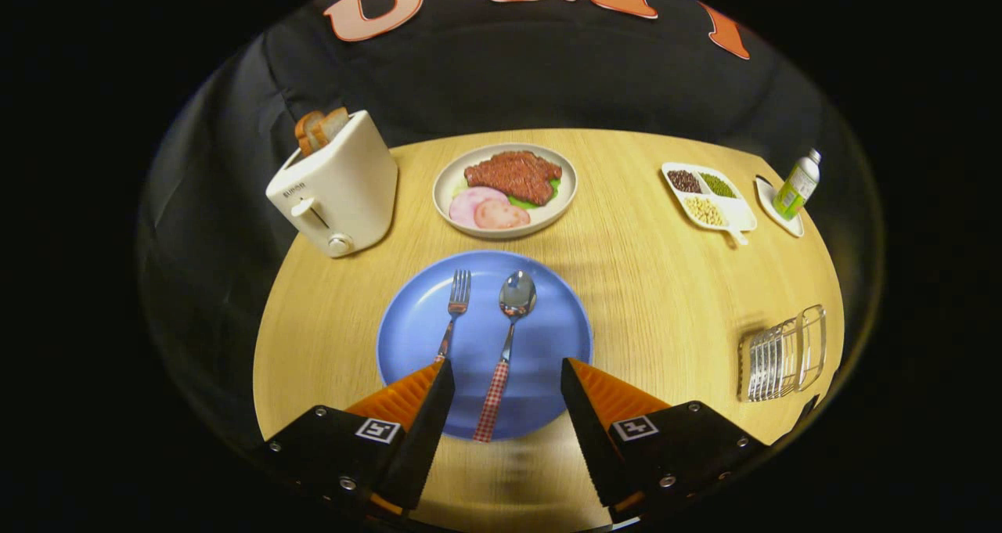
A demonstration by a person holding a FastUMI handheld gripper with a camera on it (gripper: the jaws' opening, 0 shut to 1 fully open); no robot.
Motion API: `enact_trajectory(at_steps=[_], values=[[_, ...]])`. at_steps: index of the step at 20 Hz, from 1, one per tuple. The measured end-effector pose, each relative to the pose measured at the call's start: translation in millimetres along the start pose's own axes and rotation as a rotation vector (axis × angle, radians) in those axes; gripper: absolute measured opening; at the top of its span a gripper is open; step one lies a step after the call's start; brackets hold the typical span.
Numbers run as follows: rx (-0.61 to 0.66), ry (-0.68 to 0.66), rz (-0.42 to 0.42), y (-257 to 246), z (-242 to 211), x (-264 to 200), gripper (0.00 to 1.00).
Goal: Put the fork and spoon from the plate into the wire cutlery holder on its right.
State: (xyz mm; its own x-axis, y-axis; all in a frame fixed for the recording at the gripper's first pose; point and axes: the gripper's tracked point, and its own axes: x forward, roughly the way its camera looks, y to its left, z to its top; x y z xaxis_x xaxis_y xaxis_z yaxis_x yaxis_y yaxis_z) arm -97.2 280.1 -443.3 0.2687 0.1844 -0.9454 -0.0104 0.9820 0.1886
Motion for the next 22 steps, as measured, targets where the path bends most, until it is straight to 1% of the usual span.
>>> enact_trajectory(at_steps=[5, 6, 8, 9, 12, 13, 16, 17, 18, 19, 20, 22], values=[[-0.016, 0.130, -0.033, -3, -28, 20, 0.80], [-0.024, 0.151, -0.030, 0, -31, 21, 0.78], [-0.060, 0.193, -0.051, -1, -34, 24, 0.74], [-0.070, 0.215, -0.061, -1, -36, 25, 0.70], [-0.070, 0.261, -0.061, 6, -37, 28, 0.49], [-0.076, 0.277, -0.071, 4, -38, 28, 0.47], [-0.048, 0.345, -0.057, 7, -42, 29, 0.34], [-0.034, 0.362, -0.056, 8, -41, 30, 0.31], [-0.025, 0.378, -0.059, 7, -42, 29, 0.25], [-0.022, 0.399, -0.062, 5, -43, 29, 0.23], [-0.015, 0.422, -0.063, 5, -45, 28, 0.19], [-0.006, 0.464, -0.047, 8, -49, 26, 0.15]])
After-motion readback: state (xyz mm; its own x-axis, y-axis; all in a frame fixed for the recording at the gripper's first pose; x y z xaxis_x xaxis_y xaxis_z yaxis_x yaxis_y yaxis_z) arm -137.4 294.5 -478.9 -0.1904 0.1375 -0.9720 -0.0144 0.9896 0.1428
